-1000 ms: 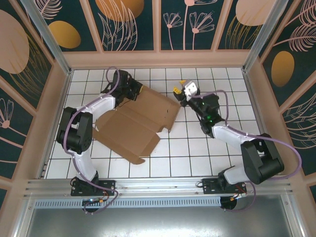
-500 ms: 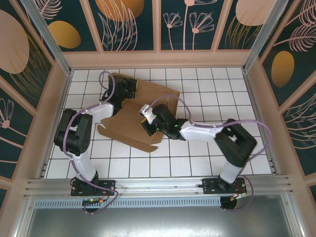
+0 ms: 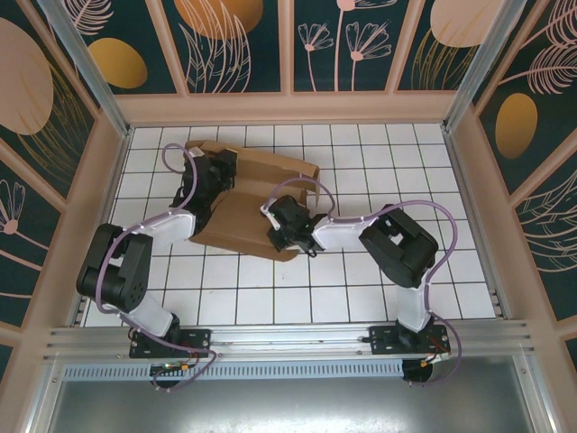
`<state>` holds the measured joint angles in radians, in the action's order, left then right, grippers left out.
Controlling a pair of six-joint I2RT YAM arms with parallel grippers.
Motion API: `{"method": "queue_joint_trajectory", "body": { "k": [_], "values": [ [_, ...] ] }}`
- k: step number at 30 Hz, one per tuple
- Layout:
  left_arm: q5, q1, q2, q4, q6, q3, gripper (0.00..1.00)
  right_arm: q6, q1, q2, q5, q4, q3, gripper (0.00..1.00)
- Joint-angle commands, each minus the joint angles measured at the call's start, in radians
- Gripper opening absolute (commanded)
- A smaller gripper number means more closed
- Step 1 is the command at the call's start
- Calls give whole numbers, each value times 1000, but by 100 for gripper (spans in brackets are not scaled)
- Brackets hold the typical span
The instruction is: Fold the paper box
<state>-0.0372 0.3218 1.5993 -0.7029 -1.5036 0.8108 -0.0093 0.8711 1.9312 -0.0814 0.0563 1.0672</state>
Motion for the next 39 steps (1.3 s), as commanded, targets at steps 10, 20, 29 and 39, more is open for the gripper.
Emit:
{"method": "queue_joint_trajectory", "body": {
  "k": [10,20,29,39],
  "values": [
    [119,10,74,13,117,39,0,-114,-168,-9,50,-196,35,0],
    [131,39,197,-143,96,27,0,-105,-231,-54,126,-160,51,0],
    [153,41,189,-95,59,21,0,221,-381,-296,264,-76,90,25],
    [150,41,230,153,9,189,0,595,-422,-188,198,-303,404,34]
  ]
}}
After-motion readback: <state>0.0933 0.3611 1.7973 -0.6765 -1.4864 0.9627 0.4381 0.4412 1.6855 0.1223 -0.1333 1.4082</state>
